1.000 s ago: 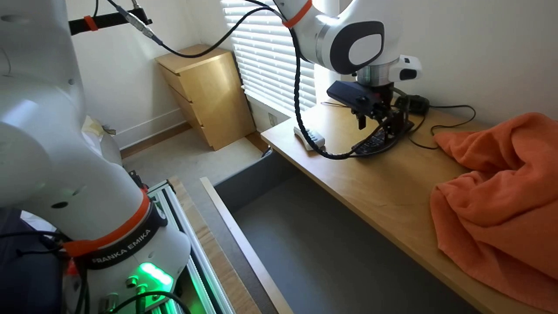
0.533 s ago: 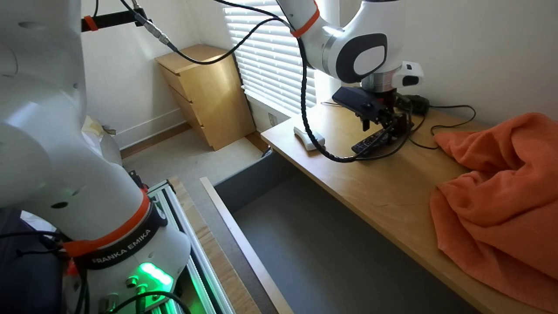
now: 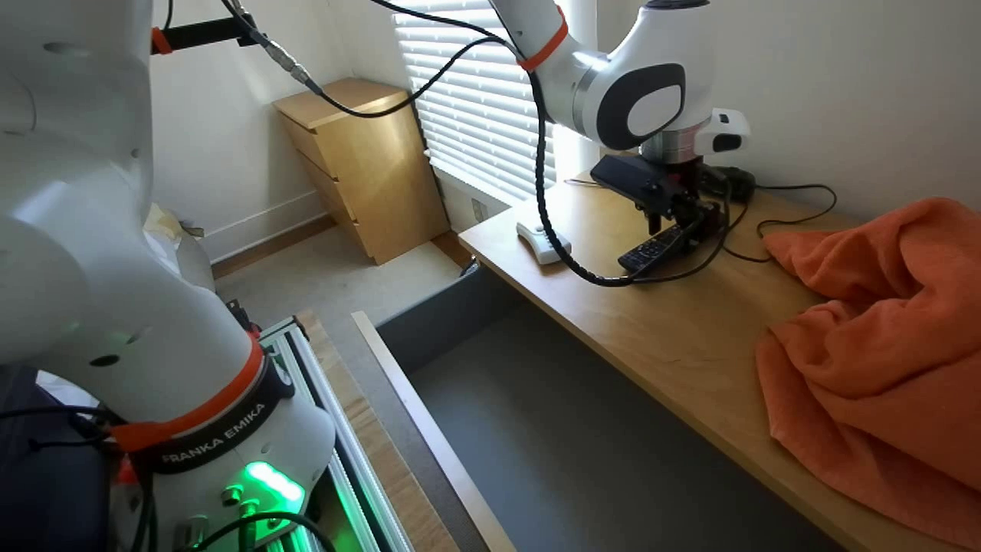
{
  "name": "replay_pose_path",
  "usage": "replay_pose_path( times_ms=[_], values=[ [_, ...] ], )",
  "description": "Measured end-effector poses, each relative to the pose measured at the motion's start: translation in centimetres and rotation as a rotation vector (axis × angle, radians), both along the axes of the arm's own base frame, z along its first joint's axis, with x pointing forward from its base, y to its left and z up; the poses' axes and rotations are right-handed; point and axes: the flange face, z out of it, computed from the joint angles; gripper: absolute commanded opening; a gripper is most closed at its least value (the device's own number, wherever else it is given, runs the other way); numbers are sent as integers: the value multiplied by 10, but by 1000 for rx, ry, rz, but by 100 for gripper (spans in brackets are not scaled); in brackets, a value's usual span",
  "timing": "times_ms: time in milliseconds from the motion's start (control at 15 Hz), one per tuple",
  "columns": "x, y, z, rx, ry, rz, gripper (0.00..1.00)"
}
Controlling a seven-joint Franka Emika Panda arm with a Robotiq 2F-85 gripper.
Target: Turn the remote control to the right
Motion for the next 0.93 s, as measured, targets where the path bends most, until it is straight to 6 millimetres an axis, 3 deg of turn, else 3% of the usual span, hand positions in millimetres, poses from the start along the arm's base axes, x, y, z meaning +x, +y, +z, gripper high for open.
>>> replay_pose_path(
  times_ms=[133,533,933],
  values=[
    [1,-1,-1,-1,1,0,30],
    [1,-1,3,-2,-5,-33,30],
    [-5,1,24,-5,-21,-247,30]
  ],
)
